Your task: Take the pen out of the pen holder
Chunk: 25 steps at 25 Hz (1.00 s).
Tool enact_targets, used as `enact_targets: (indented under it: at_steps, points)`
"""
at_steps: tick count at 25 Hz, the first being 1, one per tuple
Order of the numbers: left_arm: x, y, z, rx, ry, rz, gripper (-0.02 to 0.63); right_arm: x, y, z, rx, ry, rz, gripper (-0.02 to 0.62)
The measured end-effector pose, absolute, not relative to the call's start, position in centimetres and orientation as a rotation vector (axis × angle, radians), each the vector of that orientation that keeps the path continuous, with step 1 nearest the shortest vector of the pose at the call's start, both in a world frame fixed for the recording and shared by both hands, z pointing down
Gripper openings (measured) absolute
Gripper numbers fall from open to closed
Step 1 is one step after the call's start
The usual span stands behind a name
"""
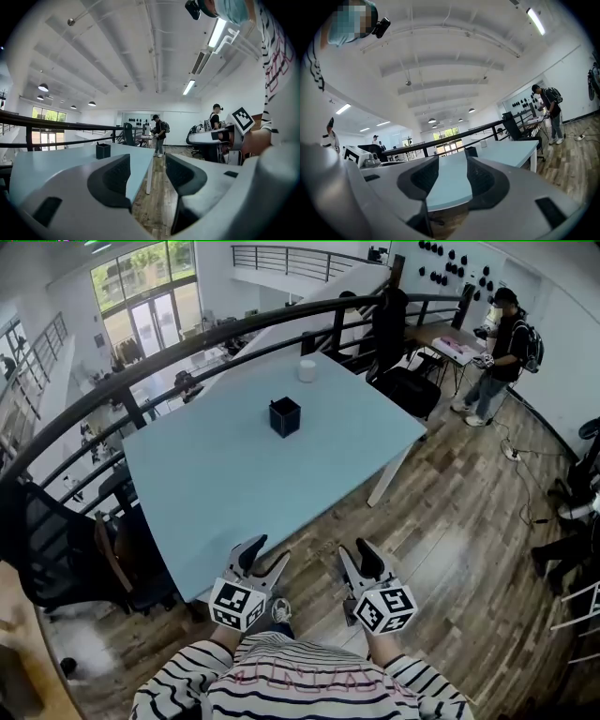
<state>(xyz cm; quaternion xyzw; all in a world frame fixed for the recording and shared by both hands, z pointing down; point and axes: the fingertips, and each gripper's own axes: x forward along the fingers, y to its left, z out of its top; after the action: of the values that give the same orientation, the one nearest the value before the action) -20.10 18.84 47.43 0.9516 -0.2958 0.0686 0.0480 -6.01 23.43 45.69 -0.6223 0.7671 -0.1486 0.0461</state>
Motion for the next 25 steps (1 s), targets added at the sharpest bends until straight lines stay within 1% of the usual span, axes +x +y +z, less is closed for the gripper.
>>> enact_targets:
  at_steps: [11,20,25]
  points:
    - [-21.0,5.3,47.4,2.886,-0.900,0.187,0.215,-6.8,10.1,45.9,-1.924,2.330,-0.469,0.184]
    - [-21.6,-1.0,48.3,2.856,-0.901,0.186,0.215,-7.1,4.0,47.0,-1.930,2.331,-0.505,0.184]
    - [-20.9,-3.4,48.9,2.825,-0.942,0.196,0.215,-6.1,1.1,47.7,-1.897,2.360,-0.526,0.183]
